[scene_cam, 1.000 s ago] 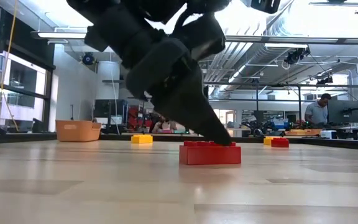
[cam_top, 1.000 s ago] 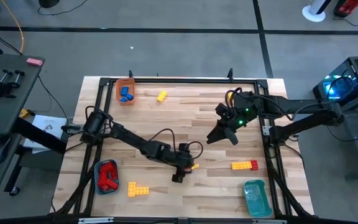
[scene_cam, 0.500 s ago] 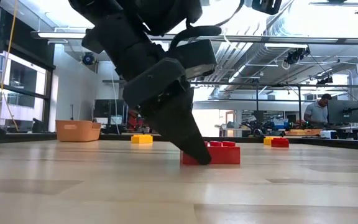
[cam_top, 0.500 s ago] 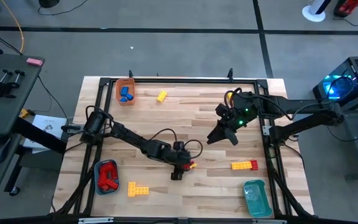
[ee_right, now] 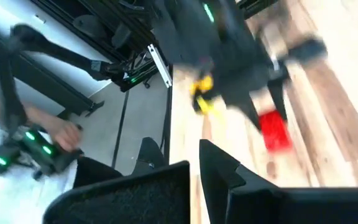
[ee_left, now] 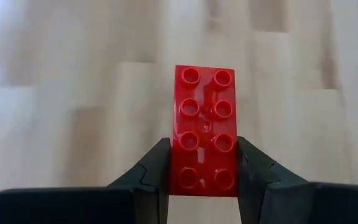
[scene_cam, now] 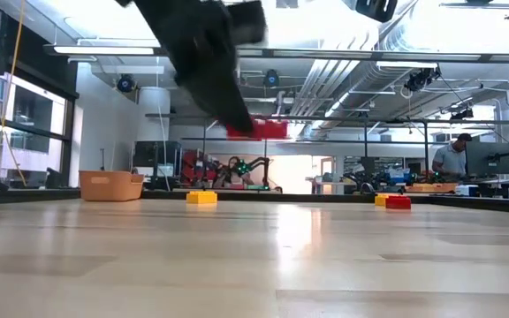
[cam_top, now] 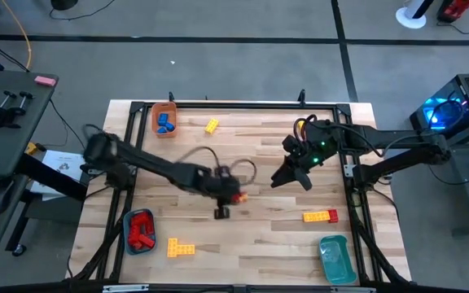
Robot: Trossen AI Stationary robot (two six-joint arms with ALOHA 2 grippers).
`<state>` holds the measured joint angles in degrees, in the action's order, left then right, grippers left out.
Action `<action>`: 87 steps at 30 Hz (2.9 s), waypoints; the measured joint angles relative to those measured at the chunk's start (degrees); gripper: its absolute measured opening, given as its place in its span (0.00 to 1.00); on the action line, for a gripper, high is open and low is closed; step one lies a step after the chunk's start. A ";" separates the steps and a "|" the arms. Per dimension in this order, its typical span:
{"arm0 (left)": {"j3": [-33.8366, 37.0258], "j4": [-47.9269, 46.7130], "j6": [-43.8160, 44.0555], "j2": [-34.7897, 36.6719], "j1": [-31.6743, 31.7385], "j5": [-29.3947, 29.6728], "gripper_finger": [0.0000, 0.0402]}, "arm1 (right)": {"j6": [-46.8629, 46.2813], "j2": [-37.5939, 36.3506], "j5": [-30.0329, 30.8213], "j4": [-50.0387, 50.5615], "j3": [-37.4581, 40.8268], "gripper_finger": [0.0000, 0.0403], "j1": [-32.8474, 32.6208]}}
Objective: Sort blocks
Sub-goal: Put the red game piece into the bottom left blue bin
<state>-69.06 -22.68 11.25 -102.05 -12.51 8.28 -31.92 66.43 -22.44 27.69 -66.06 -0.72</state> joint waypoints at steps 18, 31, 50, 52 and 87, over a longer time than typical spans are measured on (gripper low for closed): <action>-0.04 -45.79 70.31 20.43 -32.68 8.46 0.23 | 5.48 0.00 -0.73 0.98 0.01 0.00 3.38; 0.02 -50.40 118.08 7.83 -49.87 -7.21 0.30 | 6.92 0.00 -0.91 1.70 0.00 0.00 3.38; 0.02 -56.17 116.00 16.79 -45.02 8.47 0.55 | 1.24 0.01 -1.17 3.12 0.02 0.00 3.34; 0.00 -56.09 112.29 19.36 -42.79 24.24 0.55 | -2.05 0.32 -1.23 5.26 0.95 0.00 2.46; 0.02 3.25 16.04 17.91 -1.91 16.13 0.00 | -51.26 7.95 3.34 31.86 31.95 0.00 -24.69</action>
<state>-69.04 -19.42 27.29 -84.14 -14.41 24.41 -83.18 74.39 -19.10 59.55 -34.11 -25.41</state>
